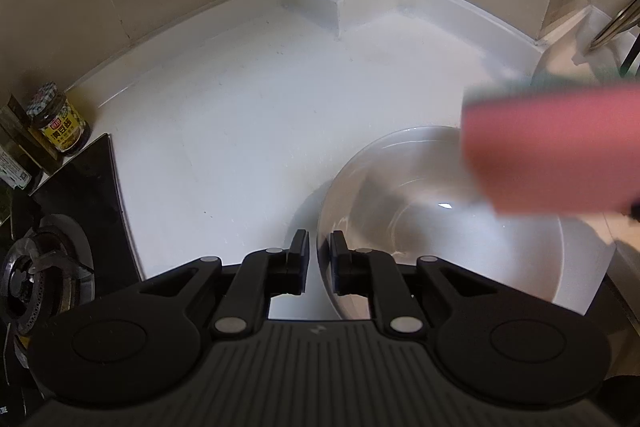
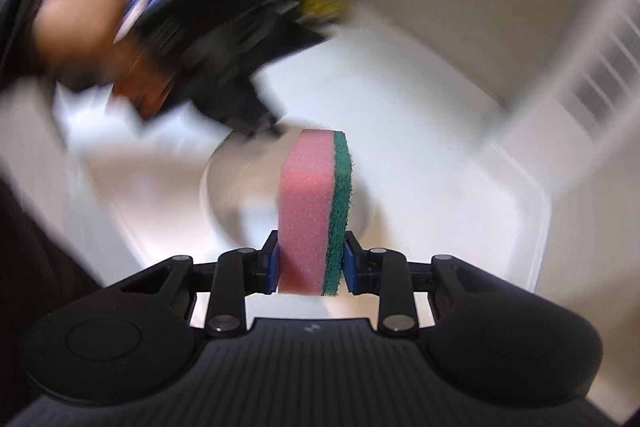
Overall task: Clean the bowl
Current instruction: 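Lift the sponge out with the right gripper while the left gripper sets the bowl on the counter, then set the sponge upright on the counter beside the bowl and open the right gripper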
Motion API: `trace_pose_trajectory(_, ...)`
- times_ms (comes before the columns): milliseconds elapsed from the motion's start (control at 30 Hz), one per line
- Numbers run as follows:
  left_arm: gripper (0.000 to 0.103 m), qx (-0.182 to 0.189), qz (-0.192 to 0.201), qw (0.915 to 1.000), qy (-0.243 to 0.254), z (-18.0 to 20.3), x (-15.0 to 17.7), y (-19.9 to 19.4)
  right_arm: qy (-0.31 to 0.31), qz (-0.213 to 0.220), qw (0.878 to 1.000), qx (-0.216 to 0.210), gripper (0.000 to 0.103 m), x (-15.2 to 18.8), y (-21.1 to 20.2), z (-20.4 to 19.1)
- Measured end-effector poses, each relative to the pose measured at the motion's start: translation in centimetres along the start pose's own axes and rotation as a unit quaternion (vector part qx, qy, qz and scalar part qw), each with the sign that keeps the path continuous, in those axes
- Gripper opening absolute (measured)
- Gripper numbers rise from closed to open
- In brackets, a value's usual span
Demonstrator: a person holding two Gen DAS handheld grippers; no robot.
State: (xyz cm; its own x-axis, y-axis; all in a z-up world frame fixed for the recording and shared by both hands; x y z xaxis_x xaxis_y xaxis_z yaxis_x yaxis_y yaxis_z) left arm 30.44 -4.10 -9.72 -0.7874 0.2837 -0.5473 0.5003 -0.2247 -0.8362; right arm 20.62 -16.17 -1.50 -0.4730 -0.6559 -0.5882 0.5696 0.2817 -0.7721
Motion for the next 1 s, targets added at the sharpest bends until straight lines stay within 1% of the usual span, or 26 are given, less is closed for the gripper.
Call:
trace_pose_trajectory(33,0.016,-0.001,0.003,1.0000,0.000,0.0,-0.1,-0.2,0.052,0.010,0.999,0.004,0.026,0.2,-0.5,1.4)
trace_pose_trajectory(67,0.016,-0.001,0.007,1.0000,0.000,-0.1,-0.1,-0.3,0.108,0.014,0.994,0.009,0.026,0.8,-0.9,2.9)
trace_pose_trajectory(100,0.016,-0.002,0.012,0.9999,-0.001,-0.2,-0.2,-0.6,0.147,0.010,0.989,0.012,0.026,1.6,-0.9,4.0)
trace_pose_trajectory(133,0.016,-0.003,0.020,0.9998,-0.002,-0.3,-0.3,-1.0,0.180,0.002,0.984,0.013,0.026,2.5,-0.9,4.9)
trace_pose_trajectory(233,0.016,-0.006,0.041,0.9991,-0.004,-0.7,-0.6,-2.1,0.237,-0.040,0.971,-0.007,0.026,5.2,0.3,5.9)
trace_pose_trajectory(367,0.016,-0.002,0.055,0.9984,-0.012,-1.0,-0.9,-3.2,0.270,-0.109,0.955,-0.048,0.026,8.1,2.8,5.4)
trace_pose_trajectory(433,0.016,0.001,0.061,0.9980,-0.017,-1.1,-1.0,-3.6,0.283,-0.129,0.949,-0.053,0.027,9.1,3.7,5.3)
trace_pose_trajectory(533,0.016,0.003,0.064,0.9977,-0.021,-1.2,-0.9,-3.8,0.296,-0.154,0.942,-0.045,0.028,10.0,5.0,5.6)
trace_pose_trajectory(667,0.016,0.003,0.059,0.9980,-0.024,-1.4,-0.4,-3.6,0.303,-0.146,0.941,-0.034,0.028,9.6,6.1,5.7)
trace_pose_trajectory(733,0.016,0.002,0.056,0.9981,-0.024,-1.4,0.0,-3.5,0.292,-0.137,0.946,-0.029,0.028,9.1,6.5,5.6)
trace_pose_trajectory(833,0.016,0.001,0.052,0.9983,-0.026,-1.4,0.4,-3.5,0.276,-0.136,0.951,-0.014,0.028,8.4,7.0,5.9)
trace_pose_trajectory(933,0.016,-0.001,0.053,0.9983,-0.025,-1.3,0.5,-3.6,0.276,-0.116,0.954,-0.007,0.028,7.7,6.6,6.3)
trace_pose_trajectory(1000,0.016,-0.001,0.053,0.9983,-0.024,-1.1,0.4,-3.6,0.272,-0.115,0.955,-0.007,0.028,7.4,6.5,6.4)
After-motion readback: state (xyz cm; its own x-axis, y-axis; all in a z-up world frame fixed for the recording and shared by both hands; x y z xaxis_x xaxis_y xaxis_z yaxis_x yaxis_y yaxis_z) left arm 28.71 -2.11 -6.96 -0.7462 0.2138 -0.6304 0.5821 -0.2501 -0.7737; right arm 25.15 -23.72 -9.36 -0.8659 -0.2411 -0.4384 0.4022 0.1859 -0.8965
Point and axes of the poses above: each gripper's, at about its wrist camera, not at the fingertips, and y roughly the way its jaws point, z to its right, x to its underside, the point moved 8 cm from there along y, roughly the way its jaws point, and after that the axes turned 14 degrees about -y, right-handed, at the moved point
